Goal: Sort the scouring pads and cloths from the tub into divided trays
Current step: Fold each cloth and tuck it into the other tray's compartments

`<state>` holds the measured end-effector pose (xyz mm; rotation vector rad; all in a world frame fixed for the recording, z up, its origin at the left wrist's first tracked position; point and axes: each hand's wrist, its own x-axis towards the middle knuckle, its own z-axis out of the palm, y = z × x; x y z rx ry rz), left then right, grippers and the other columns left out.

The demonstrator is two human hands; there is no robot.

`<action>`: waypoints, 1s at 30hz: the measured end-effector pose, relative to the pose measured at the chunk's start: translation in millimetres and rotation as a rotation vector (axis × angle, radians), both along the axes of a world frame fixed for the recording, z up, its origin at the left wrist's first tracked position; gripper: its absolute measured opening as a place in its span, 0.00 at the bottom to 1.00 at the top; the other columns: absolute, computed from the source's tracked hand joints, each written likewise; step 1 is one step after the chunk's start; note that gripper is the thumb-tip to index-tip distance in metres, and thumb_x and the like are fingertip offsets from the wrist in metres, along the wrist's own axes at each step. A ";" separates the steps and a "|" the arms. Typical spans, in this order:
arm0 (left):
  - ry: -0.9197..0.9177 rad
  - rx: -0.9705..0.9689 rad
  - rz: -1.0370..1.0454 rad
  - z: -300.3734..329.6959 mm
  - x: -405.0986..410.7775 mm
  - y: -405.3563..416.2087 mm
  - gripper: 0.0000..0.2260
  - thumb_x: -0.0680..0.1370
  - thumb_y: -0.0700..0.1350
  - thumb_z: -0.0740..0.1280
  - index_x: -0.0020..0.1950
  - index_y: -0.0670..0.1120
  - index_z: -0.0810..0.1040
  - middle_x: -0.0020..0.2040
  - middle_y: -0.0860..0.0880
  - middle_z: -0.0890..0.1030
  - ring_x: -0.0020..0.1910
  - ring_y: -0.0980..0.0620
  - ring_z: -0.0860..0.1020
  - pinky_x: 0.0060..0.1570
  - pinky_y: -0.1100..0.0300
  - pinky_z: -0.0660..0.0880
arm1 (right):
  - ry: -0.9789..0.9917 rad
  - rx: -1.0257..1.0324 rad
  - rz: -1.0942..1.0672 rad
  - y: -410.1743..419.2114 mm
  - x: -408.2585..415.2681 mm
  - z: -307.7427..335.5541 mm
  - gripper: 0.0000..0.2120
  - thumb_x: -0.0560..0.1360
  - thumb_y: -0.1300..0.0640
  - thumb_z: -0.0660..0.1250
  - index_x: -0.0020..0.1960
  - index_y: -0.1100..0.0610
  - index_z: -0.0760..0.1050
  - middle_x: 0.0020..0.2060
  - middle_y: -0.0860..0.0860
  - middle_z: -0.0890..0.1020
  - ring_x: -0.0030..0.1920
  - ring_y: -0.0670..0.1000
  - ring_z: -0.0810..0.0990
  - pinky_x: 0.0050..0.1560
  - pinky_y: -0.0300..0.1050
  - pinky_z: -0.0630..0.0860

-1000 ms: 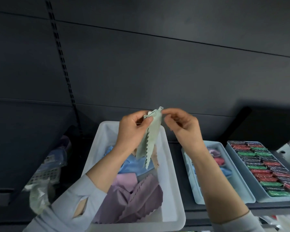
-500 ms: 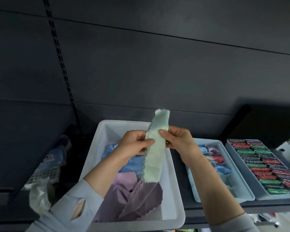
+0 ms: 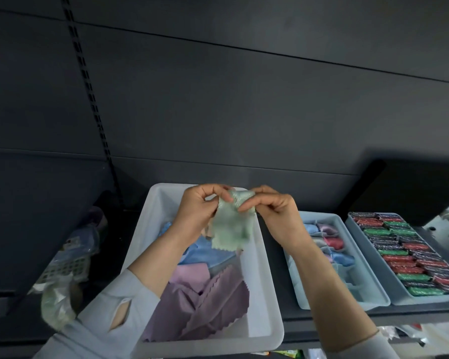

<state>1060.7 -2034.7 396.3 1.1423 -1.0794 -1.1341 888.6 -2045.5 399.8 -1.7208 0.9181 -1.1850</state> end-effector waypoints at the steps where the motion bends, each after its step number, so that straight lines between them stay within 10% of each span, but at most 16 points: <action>1: -0.003 -0.025 -0.009 1.1 0.9 -1.0 0.24 0.72 0.22 0.61 0.29 0.48 0.81 0.39 0.56 0.84 0.41 0.57 0.81 0.42 0.65 0.78 | 0.014 -0.007 0.016 0.8 -1.3 1.9 0.24 0.74 0.77 0.61 0.41 0.51 0.86 0.47 0.52 0.82 0.49 0.50 0.81 0.54 0.39 0.75; 8: 0.002 -0.112 -0.011 4.7 5.0 -3.4 0.23 0.75 0.25 0.62 0.29 0.48 0.80 0.43 0.56 0.84 0.45 0.59 0.82 0.42 0.65 0.78 | -0.204 0.308 0.010 6.6 0.9 1.7 0.12 0.80 0.56 0.64 0.61 0.58 0.76 0.53 0.62 0.82 0.51 0.55 0.82 0.56 0.48 0.78; 15: 0.062 0.192 -0.108 -3.9 1.0 5.3 0.11 0.82 0.47 0.61 0.62 0.47 0.76 0.53 0.45 0.83 0.49 0.47 0.83 0.45 0.56 0.81 | -0.152 0.364 -0.148 2.1 8.1 -7.4 0.06 0.76 0.61 0.70 0.48 0.64 0.80 0.42 0.62 0.83 0.39 0.56 0.80 0.37 0.46 0.76; 18: -0.021 0.209 -0.195 -13.7 -1.5 11.3 0.18 0.78 0.41 0.69 0.66 0.47 0.72 0.55 0.43 0.83 0.52 0.45 0.83 0.45 0.54 0.81 | -0.160 0.339 -0.195 0.3 8.4 -9.9 0.05 0.78 0.61 0.67 0.53 0.61 0.77 0.41 0.60 0.83 0.37 0.55 0.80 0.35 0.47 0.77; 22: 0.024 0.208 -0.110 -13.9 0.4 8.6 0.23 0.75 0.37 0.72 0.68 0.49 0.72 0.55 0.43 0.82 0.51 0.45 0.83 0.38 0.58 0.80 | -0.119 0.248 -0.031 2.2 -0.6 -13.6 0.21 0.80 0.70 0.57 0.67 0.51 0.69 0.48 0.62 0.82 0.44 0.57 0.81 0.46 0.50 0.80; 30: 0.227 0.301 -0.052 -12.8 0.4 4.1 0.27 0.75 0.36 0.71 0.72 0.47 0.67 0.54 0.42 0.82 0.44 0.48 0.82 0.32 0.60 0.79 | 0.065 0.065 0.002 3.2 0.6 -35.1 0.23 0.69 0.73 0.71 0.52 0.46 0.82 0.52 0.54 0.82 0.50 0.59 0.82 0.56 0.57 0.78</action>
